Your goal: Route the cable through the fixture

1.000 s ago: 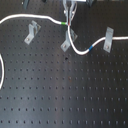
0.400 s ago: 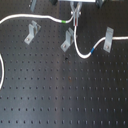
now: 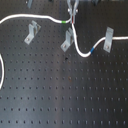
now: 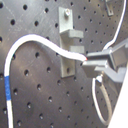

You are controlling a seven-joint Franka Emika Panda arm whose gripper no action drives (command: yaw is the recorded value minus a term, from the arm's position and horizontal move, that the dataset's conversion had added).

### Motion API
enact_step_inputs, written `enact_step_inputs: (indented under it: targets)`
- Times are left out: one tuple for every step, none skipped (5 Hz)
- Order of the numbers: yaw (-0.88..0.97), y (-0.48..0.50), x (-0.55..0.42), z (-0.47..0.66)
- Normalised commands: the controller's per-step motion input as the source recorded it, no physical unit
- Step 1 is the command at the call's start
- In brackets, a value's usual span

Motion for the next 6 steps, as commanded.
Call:
enact_step_inputs:
  targets:
    - [0.0,-0.058,-0.005,-0.11]
    - [0.0,0.115,-0.101,0.04]
    - [0.0,0.26,-0.078,0.1]
    - [0.05,0.352,-0.063,0.12]
    - [0.04,0.302,-0.06,0.11]
    - [0.0,0.172,-0.162,0.15]
